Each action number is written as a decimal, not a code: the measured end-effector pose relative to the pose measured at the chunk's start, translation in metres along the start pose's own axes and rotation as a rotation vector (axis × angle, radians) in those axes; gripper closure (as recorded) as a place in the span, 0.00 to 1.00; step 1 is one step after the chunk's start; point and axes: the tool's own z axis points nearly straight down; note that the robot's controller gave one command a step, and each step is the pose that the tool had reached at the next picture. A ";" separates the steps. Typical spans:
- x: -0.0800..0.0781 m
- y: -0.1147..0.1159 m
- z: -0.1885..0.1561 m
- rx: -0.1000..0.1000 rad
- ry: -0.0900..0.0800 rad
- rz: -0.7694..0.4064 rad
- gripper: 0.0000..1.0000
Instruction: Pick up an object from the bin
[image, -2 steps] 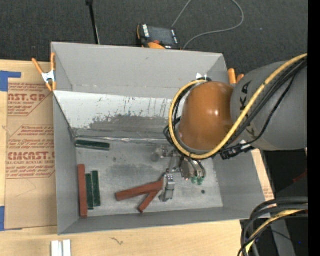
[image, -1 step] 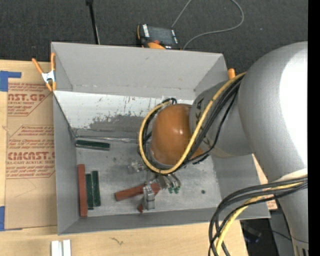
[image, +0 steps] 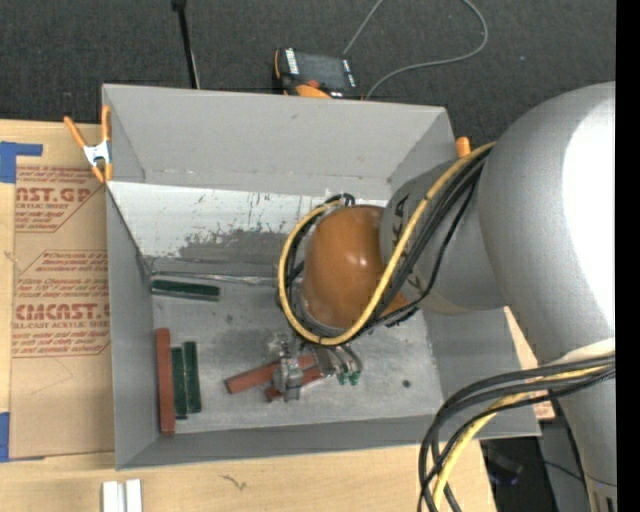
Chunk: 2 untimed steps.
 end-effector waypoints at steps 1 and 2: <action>-0.004 -0.004 -0.123 0.003 -0.010 -0.436 1.00; -0.017 -0.011 -0.219 0.006 -0.015 -0.507 1.00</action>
Offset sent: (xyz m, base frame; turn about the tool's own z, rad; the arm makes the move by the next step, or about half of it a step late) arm 0.0037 -0.0043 0.1206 -0.4348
